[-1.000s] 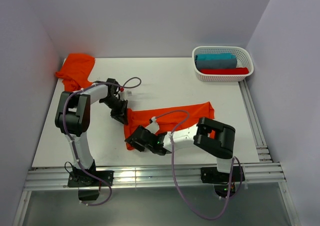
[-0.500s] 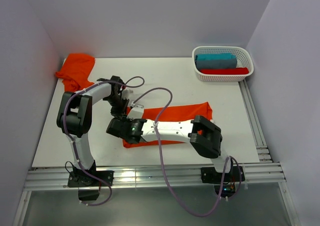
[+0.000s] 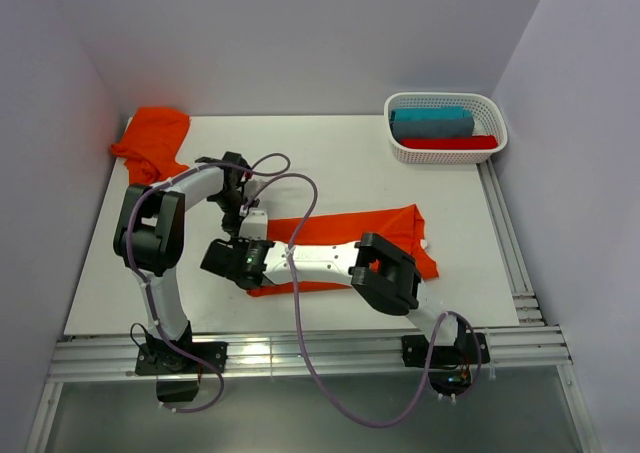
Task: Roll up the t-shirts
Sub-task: Roll the tshirt
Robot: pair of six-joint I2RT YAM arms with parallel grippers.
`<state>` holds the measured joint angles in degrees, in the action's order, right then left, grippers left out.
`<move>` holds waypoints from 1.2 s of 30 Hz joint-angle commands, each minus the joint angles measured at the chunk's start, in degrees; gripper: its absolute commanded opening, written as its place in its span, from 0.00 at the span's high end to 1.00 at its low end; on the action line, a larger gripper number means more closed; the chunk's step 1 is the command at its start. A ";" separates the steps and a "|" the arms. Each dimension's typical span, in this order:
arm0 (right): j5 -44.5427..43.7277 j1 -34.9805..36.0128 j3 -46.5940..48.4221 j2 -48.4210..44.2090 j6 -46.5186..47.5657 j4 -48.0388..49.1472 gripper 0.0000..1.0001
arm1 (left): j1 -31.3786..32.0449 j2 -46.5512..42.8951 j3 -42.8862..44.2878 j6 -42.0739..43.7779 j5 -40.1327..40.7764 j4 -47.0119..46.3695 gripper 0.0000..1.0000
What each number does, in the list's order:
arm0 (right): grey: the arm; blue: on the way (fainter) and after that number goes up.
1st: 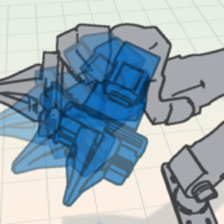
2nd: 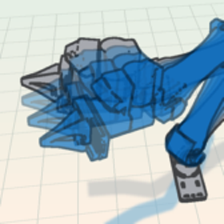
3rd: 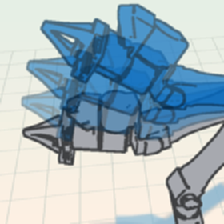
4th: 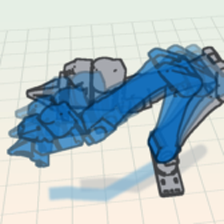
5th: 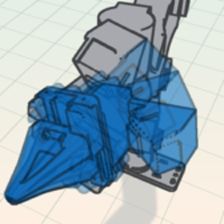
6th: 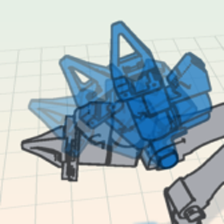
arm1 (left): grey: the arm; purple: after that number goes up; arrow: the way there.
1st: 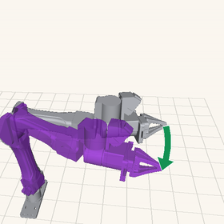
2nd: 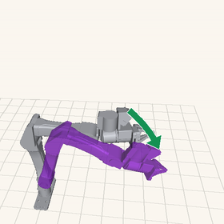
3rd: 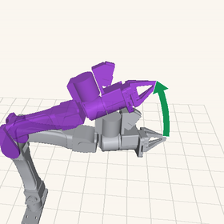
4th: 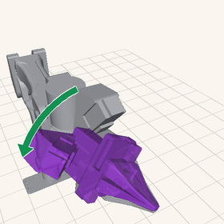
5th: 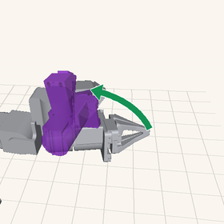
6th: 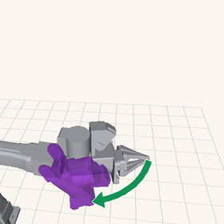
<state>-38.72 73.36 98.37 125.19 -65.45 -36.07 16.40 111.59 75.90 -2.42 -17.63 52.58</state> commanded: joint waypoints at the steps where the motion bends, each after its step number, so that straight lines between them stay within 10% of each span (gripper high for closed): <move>1: -4.87 -0.15 3.76 -0.03 1.91 0.57 0.64 | 0.38 -0.85 0.83 0.48 3.30 -0.63 1.00; 36: -0.83 2.31 9.74 9.81 -3.54 -9.19 0.60 | 0.91 0.91 1.18 0.57 3.30 -0.99 1.00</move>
<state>-39.57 74.50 107.00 133.25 -67.05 -41.89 16.88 111.59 76.03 -2.39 -16.95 52.69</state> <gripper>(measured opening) 0.398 0.037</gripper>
